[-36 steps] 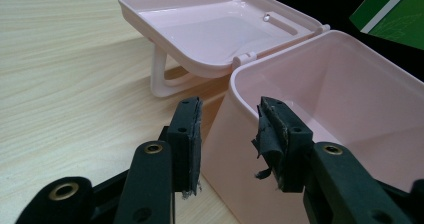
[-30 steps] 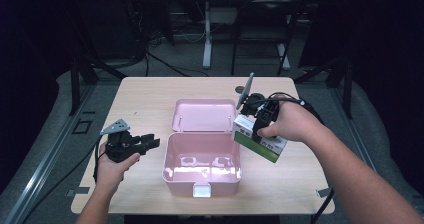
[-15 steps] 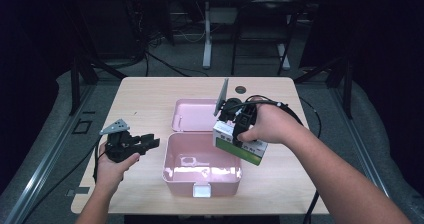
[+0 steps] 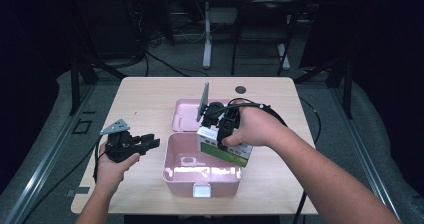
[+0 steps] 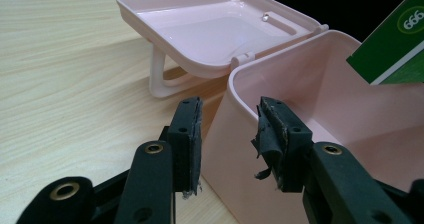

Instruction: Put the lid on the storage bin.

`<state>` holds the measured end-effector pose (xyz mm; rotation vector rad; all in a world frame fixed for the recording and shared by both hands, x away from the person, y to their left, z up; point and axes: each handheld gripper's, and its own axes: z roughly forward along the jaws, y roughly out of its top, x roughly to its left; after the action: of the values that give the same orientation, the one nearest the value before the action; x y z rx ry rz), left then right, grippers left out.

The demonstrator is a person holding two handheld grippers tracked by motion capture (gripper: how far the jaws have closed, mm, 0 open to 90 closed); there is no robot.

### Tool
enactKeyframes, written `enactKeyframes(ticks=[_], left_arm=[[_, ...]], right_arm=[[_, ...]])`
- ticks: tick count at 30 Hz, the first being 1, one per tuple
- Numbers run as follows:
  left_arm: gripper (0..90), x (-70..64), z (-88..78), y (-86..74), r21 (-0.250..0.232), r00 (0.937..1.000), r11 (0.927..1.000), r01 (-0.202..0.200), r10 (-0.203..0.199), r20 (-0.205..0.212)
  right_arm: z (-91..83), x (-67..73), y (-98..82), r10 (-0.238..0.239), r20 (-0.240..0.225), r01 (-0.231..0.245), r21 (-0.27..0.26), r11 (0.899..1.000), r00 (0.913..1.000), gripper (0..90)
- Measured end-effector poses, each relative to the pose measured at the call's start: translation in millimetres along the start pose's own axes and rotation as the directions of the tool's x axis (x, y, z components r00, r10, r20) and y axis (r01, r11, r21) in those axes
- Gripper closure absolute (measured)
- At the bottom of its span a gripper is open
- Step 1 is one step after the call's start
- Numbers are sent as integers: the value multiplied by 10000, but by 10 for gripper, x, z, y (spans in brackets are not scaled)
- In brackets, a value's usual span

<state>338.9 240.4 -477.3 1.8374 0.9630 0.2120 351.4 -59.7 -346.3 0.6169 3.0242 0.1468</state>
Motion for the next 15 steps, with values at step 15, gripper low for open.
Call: enactKeyframes(ticks=[15], left_arm=[[616, 2, -2, 0, 19, 10000, 10000, 1, -1, 12]], right_arm=[[101, 171, 171, -981, -191, 982, 90, 9951, 9950, 619]])
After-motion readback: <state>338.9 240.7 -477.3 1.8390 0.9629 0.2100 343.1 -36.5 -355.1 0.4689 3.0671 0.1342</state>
